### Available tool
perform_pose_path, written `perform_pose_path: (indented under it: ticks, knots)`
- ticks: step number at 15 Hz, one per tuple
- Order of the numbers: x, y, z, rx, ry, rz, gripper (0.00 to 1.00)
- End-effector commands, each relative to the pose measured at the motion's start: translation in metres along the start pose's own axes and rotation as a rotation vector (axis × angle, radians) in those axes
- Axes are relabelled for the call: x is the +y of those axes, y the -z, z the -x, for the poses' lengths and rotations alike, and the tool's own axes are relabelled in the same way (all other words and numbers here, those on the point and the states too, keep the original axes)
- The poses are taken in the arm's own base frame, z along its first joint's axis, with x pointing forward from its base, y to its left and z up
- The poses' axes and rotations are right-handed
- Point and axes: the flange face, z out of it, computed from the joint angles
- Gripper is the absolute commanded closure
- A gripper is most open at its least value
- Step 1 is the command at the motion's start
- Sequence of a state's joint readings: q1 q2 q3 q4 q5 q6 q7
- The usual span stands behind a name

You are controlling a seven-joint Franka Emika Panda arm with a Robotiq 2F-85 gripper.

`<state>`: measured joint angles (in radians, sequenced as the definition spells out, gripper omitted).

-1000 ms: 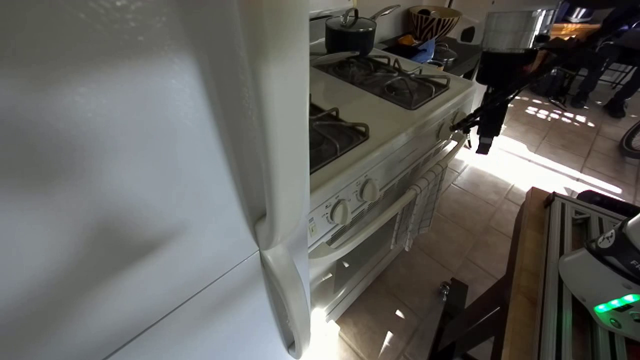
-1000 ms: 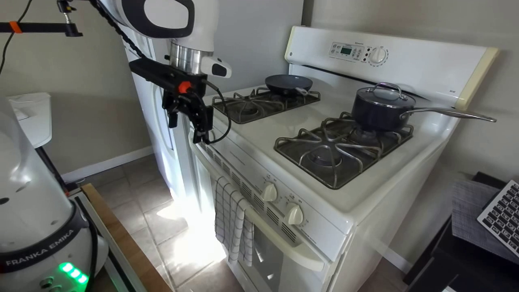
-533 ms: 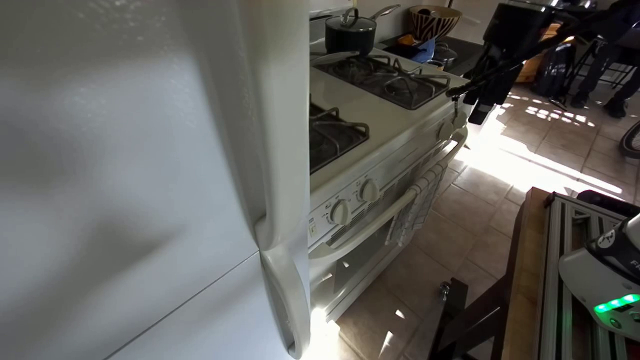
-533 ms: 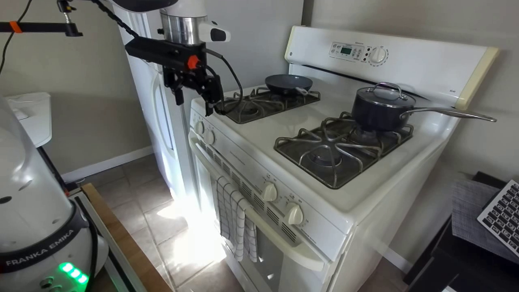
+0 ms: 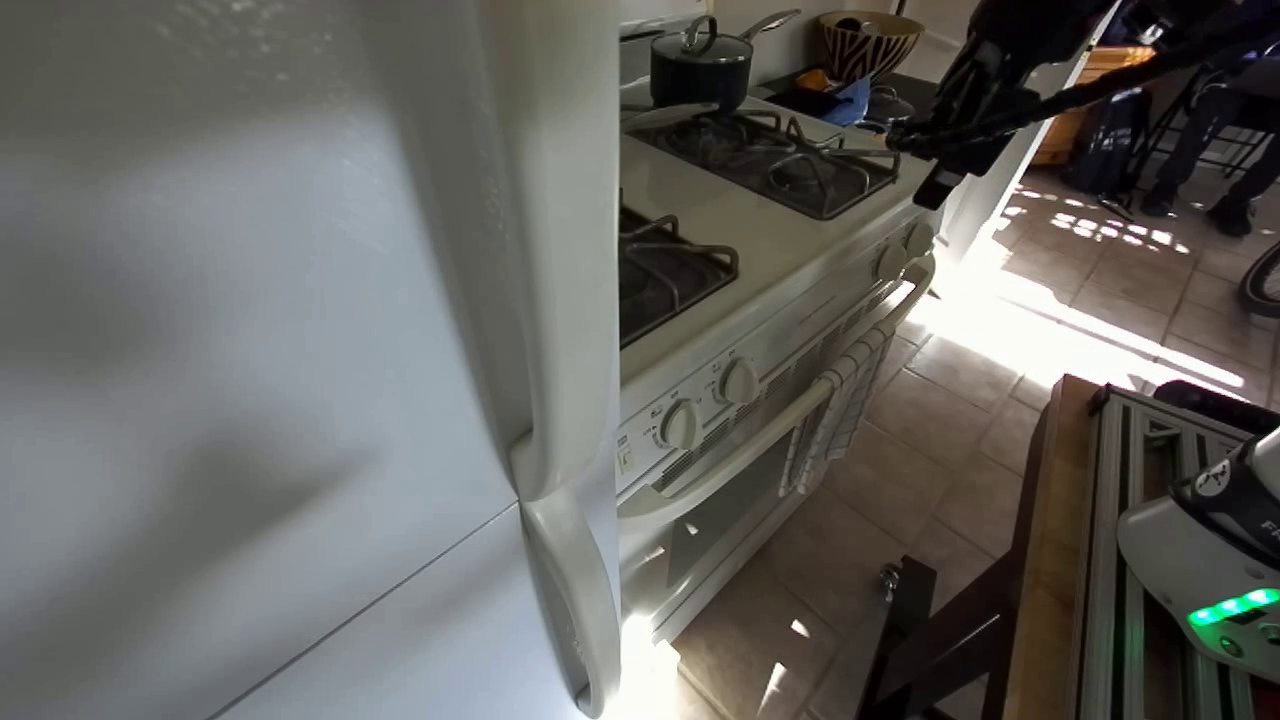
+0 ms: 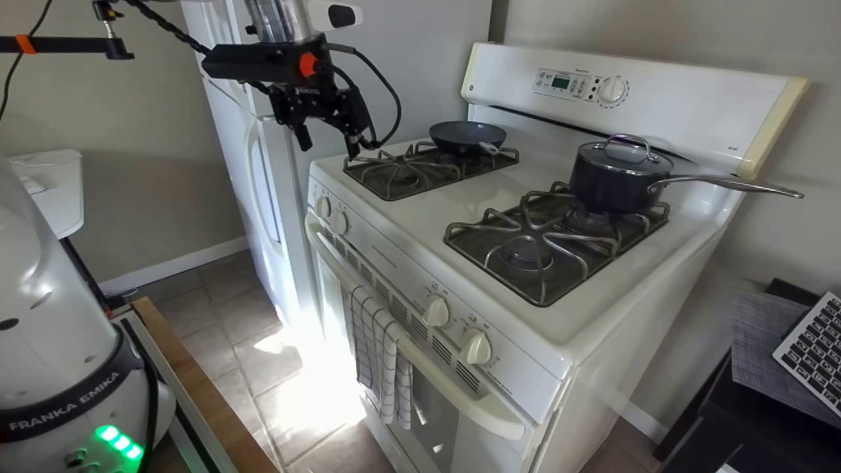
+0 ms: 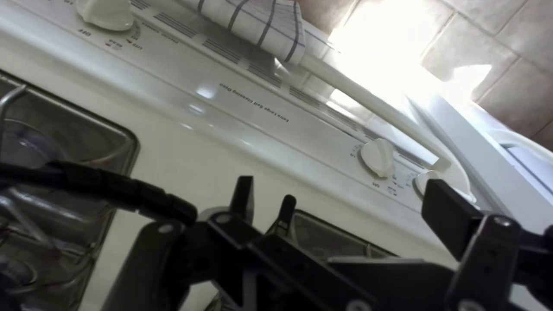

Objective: Put the towel on the oven door handle

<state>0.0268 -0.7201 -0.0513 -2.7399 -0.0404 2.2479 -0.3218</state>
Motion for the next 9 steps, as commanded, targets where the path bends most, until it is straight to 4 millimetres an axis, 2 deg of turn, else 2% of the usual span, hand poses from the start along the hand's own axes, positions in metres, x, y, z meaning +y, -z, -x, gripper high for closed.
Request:
perform_pose_path:
  ticks: [1, 2, 6, 9]
  knots:
    - [0.002, 0.0, 0.002, 0.002, -0.063, 0.152, 0.0]
    - [0.006, 0.001, -0.002, -0.022, -0.093, 0.192, 0.0]
    - [0.01, -0.005, 0.005, -0.093, -0.195, 0.294, 0.0]
    - [0.01, -0.004, 0.006, -0.093, -0.178, 0.274, 0.0]
